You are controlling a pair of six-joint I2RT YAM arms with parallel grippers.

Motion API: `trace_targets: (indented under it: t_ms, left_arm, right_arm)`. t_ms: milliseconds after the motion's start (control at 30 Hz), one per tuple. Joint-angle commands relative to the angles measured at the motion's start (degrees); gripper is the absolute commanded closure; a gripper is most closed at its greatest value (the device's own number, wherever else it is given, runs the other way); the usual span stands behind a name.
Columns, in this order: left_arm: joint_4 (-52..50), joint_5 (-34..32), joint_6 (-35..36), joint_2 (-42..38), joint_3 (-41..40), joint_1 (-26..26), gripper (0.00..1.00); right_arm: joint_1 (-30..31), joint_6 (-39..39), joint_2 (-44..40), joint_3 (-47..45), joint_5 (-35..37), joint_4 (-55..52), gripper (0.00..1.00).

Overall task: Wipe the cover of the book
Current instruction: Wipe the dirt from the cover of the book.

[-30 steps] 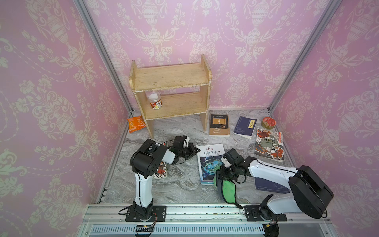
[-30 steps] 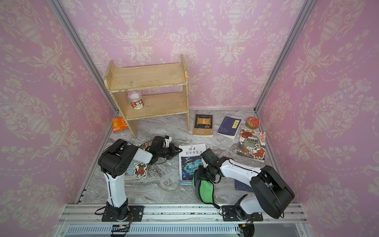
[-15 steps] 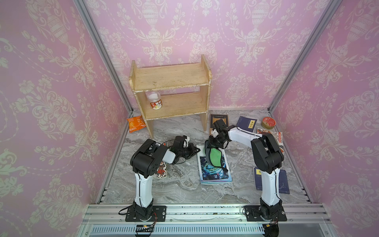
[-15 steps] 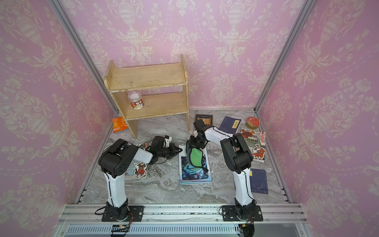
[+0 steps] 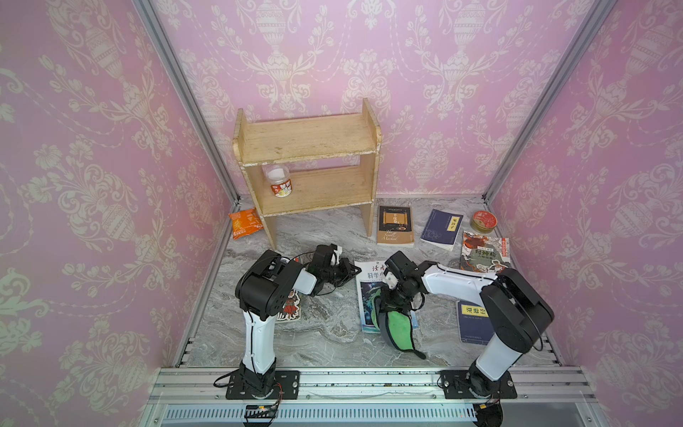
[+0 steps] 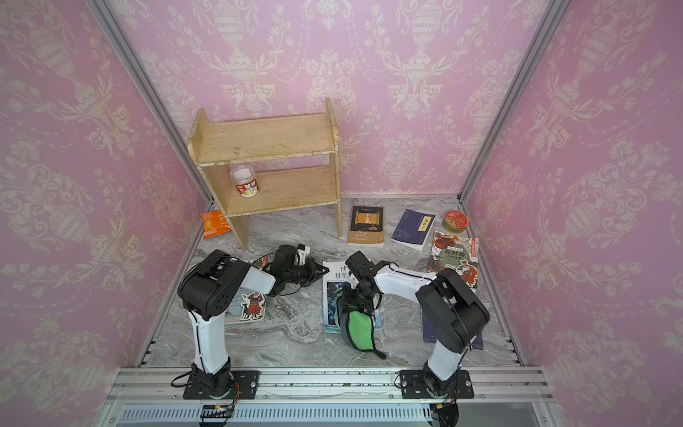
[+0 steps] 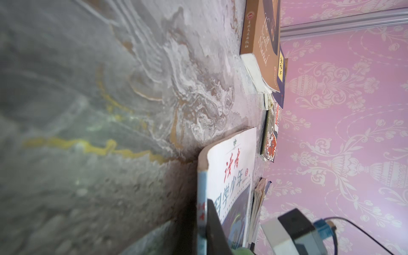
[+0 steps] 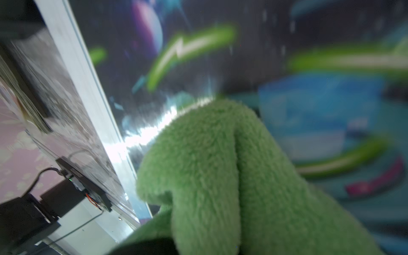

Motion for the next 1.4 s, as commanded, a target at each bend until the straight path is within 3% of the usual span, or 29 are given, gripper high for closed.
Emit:
trace_targets:
  t_ms: [0,100,200,300,433,533,700,800,867,967,1033,1200,1300,1367]
  left_arm:
    - [-2.25,-1.32,-0.68,0.66,-2.19,-0.58,1.00]
    - [-1.94,-1.82,-0.88,0.03,-2.81,-0.84,1.00]
    - [-1.49,-2.17,-1.04,-0.24,-4.81,-0.77,1.00]
    - [-1.07,-2.27,-1.16,0.22,-4.55,-0.76,1.00]
    - [-0.91,-1.43,-1.34,1.32,-3.65,-0.67,1.00]
    - [-1.30,-1.12,-1.11,1.44,-3.60,-0.65,1.00]
    - [-2.10,-0.59,-1.33,1.17,-3.62,-0.67,1.00]
    - [-2.22,-1.11,-1.51,0.10,-4.23,-0.82,1.00]
    - [-2.45,-1.54,-1.59,-0.53,-4.85,-0.92,1.00]
    - [-2.81,-1.91,-1.62,-1.11,-5.35,-0.93,1.00]
    - [-3.05,-2.13,-1.47,-1.05,-5.35,-0.85,1.00]
    - [-3.02,-1.76,-1.94,0.37,-4.32,-0.76,1.00]
    - [-2.72,-1.01,-2.64,0.82,-3.64,-0.77,1.00]
    - [-3.43,-0.87,-2.35,0.64,-3.60,-0.80,1.00]
  right_arm:
    - [-5.21,-3.09,12.13,11.30,7.70,-3.79,1.00]
    - [-5.39,-3.18,18.68,23.41,8.54,-8.28,1.00]
    - [-2.46,-5.59,18.42,22.81,7.10,-9.42,1.00]
    - [3.08,-5.67,12.28,11.07,7.90,-7.30,1.00]
    - [10.15,1.53,1.51,-9.66,4.82,0.84,1.00]
    - [10.91,2.41,-2.13,-16.04,3.13,3.48,1.00]
    - [2.61,-3.18,4.61,-4.12,5.54,0.86,1.00]
    - [-3.22,-3.22,13.32,10.64,4.19,-0.74,1.00]
    - [-2.91,-5.45,17.35,19.83,4.90,-4.11,1.00]
    - [1.04,-7.64,18.90,23.66,2.52,-6.90,1.00]
    - [4.35,-8.50,17.22,19.62,1.19,-6.94,1.00]
    - [13.38,-6.59,6.35,-2.54,-0.26,-1.10,1.00]
    - [13.46,-6.26,1.30,-10.54,2.18,0.70,1.00]
    - [9.97,-7.16,0.38,-10.96,3.96,1.02,1.00]
